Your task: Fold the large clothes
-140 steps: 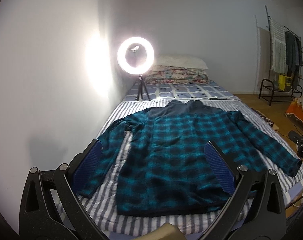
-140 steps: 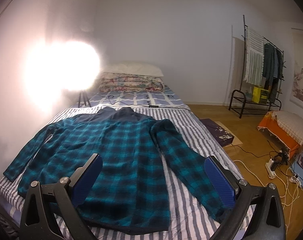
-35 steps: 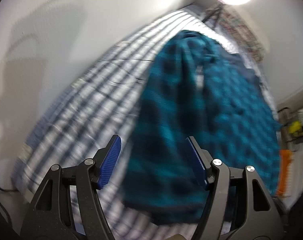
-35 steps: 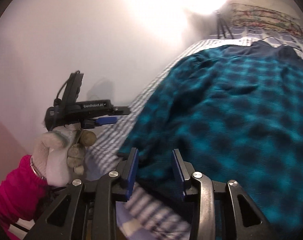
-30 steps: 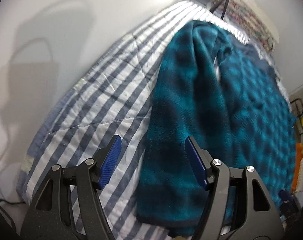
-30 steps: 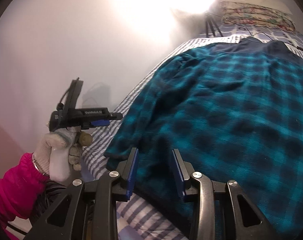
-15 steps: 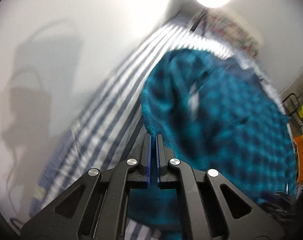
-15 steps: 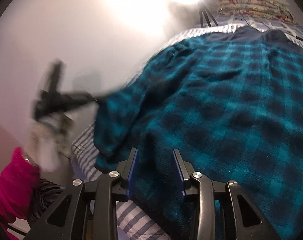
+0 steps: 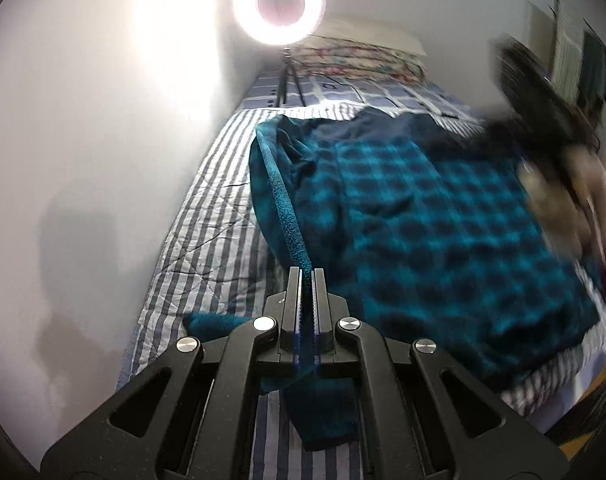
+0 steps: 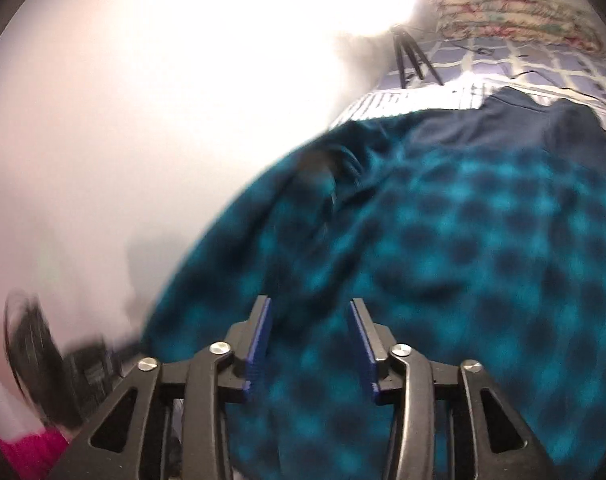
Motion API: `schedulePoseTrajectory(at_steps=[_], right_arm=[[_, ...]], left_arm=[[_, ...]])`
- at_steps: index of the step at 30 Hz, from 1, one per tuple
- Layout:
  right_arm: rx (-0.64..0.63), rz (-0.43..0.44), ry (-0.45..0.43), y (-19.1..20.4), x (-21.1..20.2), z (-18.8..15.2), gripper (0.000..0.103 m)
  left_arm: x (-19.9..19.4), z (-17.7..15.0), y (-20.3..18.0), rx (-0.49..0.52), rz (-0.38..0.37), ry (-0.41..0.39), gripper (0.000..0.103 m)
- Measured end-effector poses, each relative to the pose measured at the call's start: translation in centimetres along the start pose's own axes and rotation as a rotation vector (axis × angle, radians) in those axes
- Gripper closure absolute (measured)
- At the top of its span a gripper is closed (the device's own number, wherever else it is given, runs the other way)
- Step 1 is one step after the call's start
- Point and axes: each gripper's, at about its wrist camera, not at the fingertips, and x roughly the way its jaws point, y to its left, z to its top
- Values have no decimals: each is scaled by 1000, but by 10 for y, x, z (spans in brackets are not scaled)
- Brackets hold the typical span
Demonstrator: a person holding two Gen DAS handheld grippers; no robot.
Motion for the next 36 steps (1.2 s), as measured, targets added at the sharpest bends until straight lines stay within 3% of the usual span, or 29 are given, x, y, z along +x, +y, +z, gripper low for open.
schedulePoseTrajectory(at_steps=[5,11,13,14,15,16,18,20,22,25,28,31,33,36], right_arm=[[62,83,10,-11,56,63,43],[165,65,20,-37,110,97,44],[165,-9,41,-48,119,97,52],[166,-48,61,-54,123,95,68],[169,-86,81,-60,126,92,74],[172,-166,106,-71,129,87,75],[181,-235,122,-84,129,81,80],[209,-261,112,-98,120,75,80],[238,-228,84,-105,106,72,79],[220,-185,51,-101,81,70,74],[144,-157,38,-80,68,73,70],[57,-118,26,-53,63,77,63],[4,-108,26,-32,70,84,53],[-82,-115,46,-4,88,96,49]], left_arm=[[7,-9,-16,45,-37,29,102],[11,-29,-52,160,-112,74,102],[17,-37,-65,196,-146,112,102],[19,-41,-70,213,-171,140,102],[20,-45,-76,225,-185,158,101],[20,-47,-77,231,-195,166,101],[17,-47,-77,223,-231,178,96],[12,-46,-69,168,-263,182,90],[6,-46,-58,98,-285,174,89],[-1,-47,-33,13,-234,133,86],[11,-57,5,-158,-168,165,82],[24,-74,29,-306,-157,215,82],[34,-86,37,-355,-140,241,82],[43,-93,37,-357,-112,278,82]])
